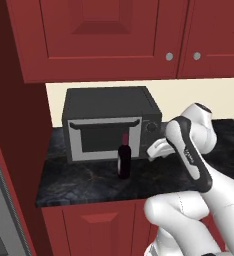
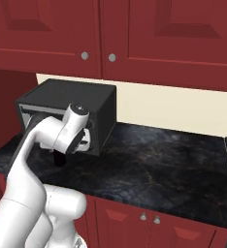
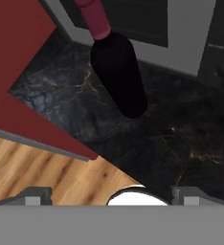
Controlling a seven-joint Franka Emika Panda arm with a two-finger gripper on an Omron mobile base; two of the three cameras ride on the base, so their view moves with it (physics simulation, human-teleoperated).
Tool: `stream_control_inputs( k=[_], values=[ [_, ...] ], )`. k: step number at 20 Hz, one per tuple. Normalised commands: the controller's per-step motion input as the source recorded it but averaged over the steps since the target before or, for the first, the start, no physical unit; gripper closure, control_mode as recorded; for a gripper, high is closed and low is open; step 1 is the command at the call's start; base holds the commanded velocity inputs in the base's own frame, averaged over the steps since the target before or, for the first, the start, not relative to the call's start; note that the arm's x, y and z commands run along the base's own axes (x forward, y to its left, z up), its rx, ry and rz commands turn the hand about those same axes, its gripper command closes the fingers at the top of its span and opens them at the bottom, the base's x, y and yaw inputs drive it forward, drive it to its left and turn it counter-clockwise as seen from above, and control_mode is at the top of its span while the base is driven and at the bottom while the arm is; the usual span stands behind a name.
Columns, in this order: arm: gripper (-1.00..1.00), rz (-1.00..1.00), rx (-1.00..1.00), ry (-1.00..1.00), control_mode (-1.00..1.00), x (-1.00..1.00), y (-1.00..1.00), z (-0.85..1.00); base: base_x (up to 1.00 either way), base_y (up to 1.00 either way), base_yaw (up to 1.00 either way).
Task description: There is a wine glass and glass cup on the dining counter. Place the wine bottle next to the wine glass and the juice bottle next to the glass cup.
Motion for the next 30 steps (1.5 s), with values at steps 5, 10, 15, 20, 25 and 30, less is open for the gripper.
stream_control_inputs(
  k=[5,10,15,20,25,30],
  values=[
    [-1.00,0.05,0.00,0.00,-1.00,0.05,0.13,-0.01,0.00,0.00,0.00],
    [-1.00,0.01,0.00,0.00,-1.00,0.18,0.08,-0.01,0.00,0.00,0.00],
    [-1.00,0.00,0.00,-0.01,-1.00,0.18,0.11,0.00,0.00,0.00,0.00],
    [-1.00,0.00,0.00,-0.01,-1.00,0.24,0.21,-0.01,0.00,0.00,0.00],
    [-1.00,0.00,0.00,-0.01,-1.00,0.25,0.23,-0.01,0.00,0.00,0.00],
    [-1.00,0.00,-0.01,-0.02,-1.00,0.31,0.18,-0.06,0.00,0.00,0.00]
  ],
)
